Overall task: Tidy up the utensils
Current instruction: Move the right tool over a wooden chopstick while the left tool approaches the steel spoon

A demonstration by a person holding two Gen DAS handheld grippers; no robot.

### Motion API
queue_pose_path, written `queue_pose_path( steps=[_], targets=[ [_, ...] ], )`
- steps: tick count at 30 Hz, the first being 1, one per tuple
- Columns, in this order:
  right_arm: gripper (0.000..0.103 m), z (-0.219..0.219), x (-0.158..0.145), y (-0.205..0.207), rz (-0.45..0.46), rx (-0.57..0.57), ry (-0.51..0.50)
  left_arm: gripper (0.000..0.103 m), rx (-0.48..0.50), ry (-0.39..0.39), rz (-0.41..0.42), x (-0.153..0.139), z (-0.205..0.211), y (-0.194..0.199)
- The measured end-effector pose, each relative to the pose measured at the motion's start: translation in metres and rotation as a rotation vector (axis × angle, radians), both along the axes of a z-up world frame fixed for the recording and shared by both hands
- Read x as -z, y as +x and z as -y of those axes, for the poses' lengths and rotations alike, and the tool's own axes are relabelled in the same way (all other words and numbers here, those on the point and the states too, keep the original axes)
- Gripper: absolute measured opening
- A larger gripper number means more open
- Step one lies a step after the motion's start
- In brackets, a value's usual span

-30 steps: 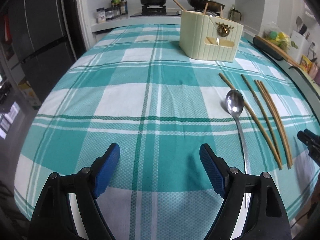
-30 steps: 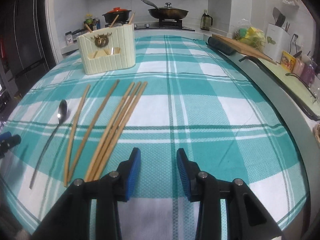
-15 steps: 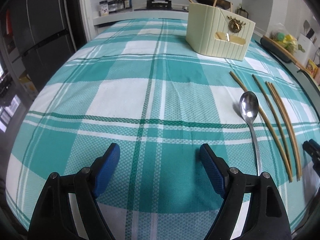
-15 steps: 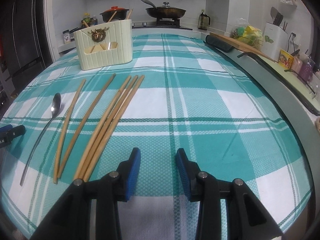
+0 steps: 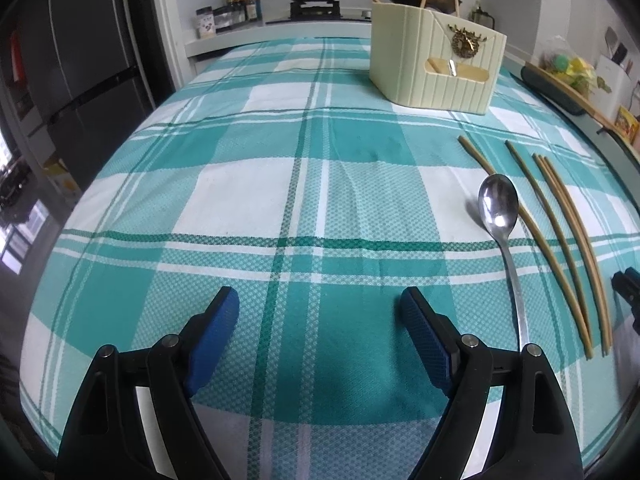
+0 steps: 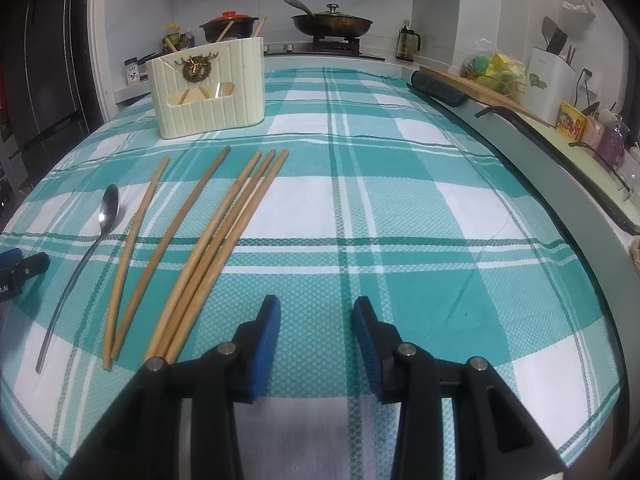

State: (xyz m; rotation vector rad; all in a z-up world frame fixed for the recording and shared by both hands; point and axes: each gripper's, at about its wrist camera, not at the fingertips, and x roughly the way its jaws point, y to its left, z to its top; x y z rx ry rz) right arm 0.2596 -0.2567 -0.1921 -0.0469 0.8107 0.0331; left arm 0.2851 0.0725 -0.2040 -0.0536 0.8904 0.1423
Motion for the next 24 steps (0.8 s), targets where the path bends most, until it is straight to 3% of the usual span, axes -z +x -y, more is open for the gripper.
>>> queue_pose_path(
  steps=[16, 24],
  targets=[
    [0.039, -0.001, 0.0, 0.0, 0.004, 0.003, -0.012, 0.089, -0.003, -0.021, -0.011, 0.002, -0.003, 0.002],
    [0.039, 0.002, -0.011, 0.012, -0.026, 0.009, 0.073, 0.09, -0.002, -0.023, -0.011, 0.002, -0.003, 0.002]
  ],
)
